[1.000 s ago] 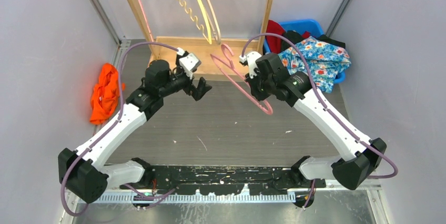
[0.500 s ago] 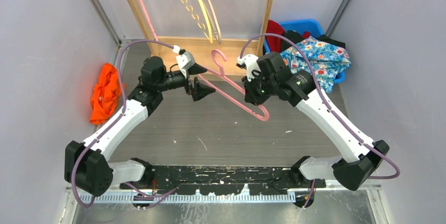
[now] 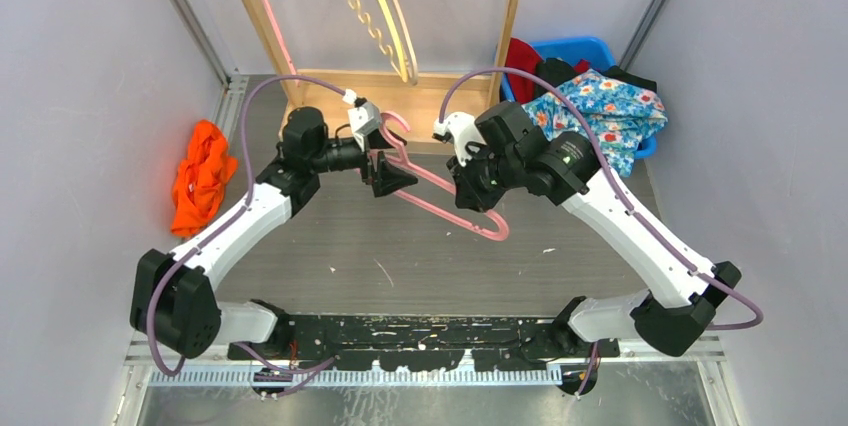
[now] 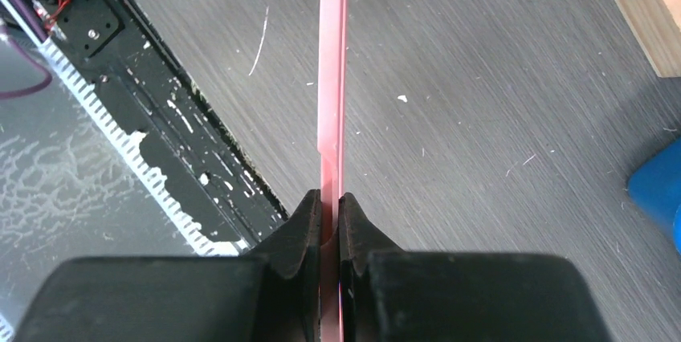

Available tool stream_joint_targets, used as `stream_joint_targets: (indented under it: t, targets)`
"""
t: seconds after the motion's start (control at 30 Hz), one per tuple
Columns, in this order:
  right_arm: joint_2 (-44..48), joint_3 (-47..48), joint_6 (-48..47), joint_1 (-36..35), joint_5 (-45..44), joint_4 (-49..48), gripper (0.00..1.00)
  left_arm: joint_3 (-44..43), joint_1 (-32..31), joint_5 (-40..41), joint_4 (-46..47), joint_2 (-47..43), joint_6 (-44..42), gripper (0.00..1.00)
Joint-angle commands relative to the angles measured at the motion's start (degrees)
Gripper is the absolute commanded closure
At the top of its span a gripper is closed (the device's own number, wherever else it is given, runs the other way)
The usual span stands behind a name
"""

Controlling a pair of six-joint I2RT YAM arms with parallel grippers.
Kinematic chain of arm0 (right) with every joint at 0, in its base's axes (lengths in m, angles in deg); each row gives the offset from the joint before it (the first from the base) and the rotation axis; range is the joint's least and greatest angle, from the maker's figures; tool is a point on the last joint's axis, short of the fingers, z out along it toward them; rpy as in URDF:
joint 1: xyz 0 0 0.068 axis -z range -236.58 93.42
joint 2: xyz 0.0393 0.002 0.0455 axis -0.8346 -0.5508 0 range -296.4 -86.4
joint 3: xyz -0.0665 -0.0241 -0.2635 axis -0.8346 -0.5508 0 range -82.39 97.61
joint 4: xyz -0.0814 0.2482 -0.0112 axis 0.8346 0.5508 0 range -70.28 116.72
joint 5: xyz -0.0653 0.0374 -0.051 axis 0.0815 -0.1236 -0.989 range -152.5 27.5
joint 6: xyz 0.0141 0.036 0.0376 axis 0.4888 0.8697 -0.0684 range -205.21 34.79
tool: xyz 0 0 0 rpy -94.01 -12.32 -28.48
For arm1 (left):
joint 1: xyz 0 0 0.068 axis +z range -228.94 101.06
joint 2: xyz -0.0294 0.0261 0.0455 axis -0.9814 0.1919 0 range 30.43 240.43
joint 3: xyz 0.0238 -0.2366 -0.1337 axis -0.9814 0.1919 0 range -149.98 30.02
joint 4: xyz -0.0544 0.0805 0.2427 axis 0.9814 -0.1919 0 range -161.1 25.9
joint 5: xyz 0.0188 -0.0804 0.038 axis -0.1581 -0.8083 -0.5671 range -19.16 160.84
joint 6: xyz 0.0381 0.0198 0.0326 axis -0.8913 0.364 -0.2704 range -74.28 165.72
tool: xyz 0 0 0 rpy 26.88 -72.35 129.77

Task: Remove the skirt from the hanger
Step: Pick up the hanger at the center of the board.

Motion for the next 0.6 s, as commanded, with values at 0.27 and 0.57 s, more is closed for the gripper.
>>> stream_joint_targets:
  t: [0.27, 0.57]
  targets:
    - [0.7, 6.4, -2.8, -1.2, -2.9, 3.3, 0.99, -4.7, -2.4, -2.7, -3.6, 1.2, 0.7, 0.33]
    - [0.4, 6.0, -3.7, -1.2, -5.5, 2.1, 0.99, -7.7, -2.4, 2.4, -13.8, -1.0, -1.3, 1.0]
